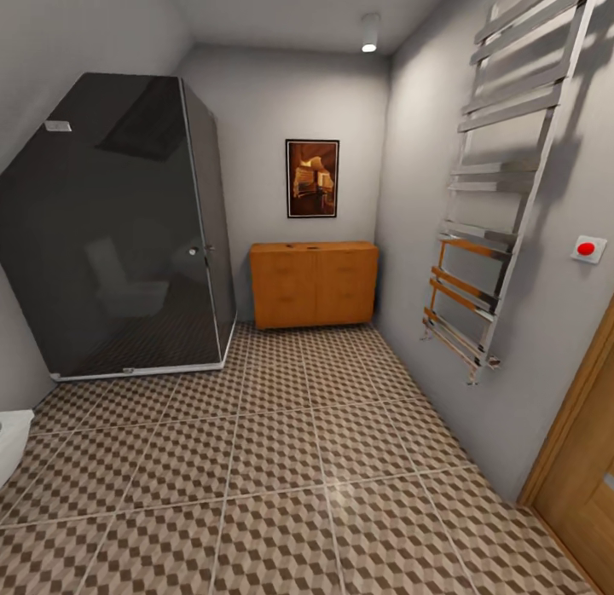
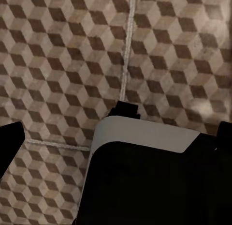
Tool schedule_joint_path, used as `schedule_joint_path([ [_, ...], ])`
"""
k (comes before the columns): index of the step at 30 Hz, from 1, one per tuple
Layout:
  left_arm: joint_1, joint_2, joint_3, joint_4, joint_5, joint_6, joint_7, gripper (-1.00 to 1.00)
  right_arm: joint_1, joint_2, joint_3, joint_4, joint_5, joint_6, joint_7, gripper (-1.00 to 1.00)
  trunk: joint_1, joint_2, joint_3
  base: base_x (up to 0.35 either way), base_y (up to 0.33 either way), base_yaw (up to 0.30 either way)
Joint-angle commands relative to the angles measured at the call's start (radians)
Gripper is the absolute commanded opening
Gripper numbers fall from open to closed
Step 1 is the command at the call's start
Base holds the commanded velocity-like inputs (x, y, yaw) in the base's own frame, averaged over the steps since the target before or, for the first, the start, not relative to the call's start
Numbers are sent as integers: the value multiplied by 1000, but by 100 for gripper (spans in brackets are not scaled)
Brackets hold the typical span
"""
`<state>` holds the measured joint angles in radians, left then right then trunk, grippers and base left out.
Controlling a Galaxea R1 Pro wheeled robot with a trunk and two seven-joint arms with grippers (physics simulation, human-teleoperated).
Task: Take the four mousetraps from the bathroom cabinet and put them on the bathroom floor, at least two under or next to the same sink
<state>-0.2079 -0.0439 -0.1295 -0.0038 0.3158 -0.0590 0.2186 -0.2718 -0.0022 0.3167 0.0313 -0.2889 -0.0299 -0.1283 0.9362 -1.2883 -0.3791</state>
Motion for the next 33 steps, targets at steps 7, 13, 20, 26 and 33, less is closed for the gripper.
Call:
schedule_joint_path([
  [7, -1, -1, -9, 1, 9, -3, 2, 100, -1, 1, 9, 2, -9, -1, -1, 100, 1, -1, -1, 319, 0, 2],
  [13, -1, 0, -9, 1, 9, -2, 2, 100, -1, 1, 9, 2, -9, 1, -1, 100, 1, -1, -1, 322, 0, 1],
  [20, -1, 0, -9, 1, 9, -2, 2, 100, -1, 2, 9, 2, -8, 3, -1, 100, 1, -1, -1, 322, 0, 0],
  [26, -1, 0, -9, 1, 9, -2, 2, 100, -1, 2, 9, 2, -8, 5, -1, 100, 1, -1, -1, 322, 0, 0],
  [33, -1, 0, -9, 1, 9, -2, 2, 100, -1, 2, 9, 2, -7, 5, -1, 100, 1, -1, -1, 322, 0, 0],
])
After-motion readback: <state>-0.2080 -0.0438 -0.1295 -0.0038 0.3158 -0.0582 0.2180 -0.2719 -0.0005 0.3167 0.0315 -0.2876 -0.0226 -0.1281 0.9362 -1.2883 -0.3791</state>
